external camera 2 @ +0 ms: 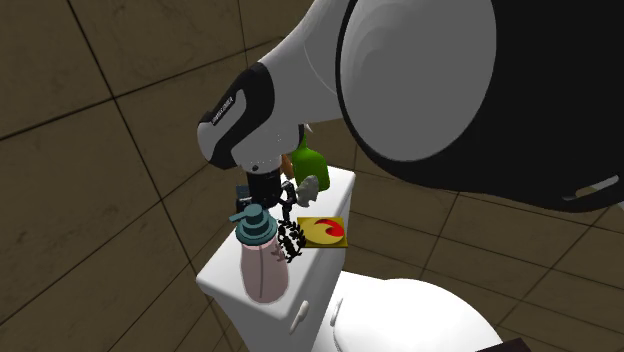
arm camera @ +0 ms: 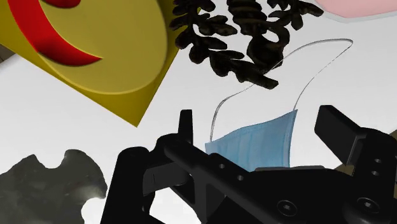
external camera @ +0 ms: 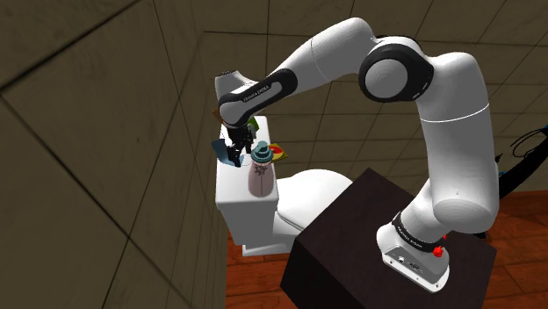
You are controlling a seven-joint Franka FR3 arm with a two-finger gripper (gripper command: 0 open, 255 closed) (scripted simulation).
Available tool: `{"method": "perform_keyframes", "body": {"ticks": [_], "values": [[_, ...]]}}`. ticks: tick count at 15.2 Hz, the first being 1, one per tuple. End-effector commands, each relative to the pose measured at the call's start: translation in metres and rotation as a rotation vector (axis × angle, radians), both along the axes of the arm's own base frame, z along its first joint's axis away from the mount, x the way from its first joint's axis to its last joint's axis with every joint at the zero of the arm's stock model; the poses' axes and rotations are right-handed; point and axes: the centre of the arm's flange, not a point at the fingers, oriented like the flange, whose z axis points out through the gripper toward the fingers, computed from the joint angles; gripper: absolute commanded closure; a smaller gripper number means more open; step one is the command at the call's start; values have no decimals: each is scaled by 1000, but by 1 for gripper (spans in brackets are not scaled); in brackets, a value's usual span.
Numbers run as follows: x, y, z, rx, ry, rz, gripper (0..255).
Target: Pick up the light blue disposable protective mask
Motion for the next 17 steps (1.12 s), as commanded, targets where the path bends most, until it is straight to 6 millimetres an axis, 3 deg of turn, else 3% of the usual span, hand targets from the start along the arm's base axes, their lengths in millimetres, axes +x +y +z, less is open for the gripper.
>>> {"method": "perform_keyframes", "body": {"ticks": [1, 2, 11, 17], "values": [[-1, 1, -4, 0, 0, 0, 0], [0, 1, -4, 0, 0, 0, 255], [-1, 1, -4, 0, 0, 0, 255], [-1, 1, 27, 0, 0, 0, 255]]}}
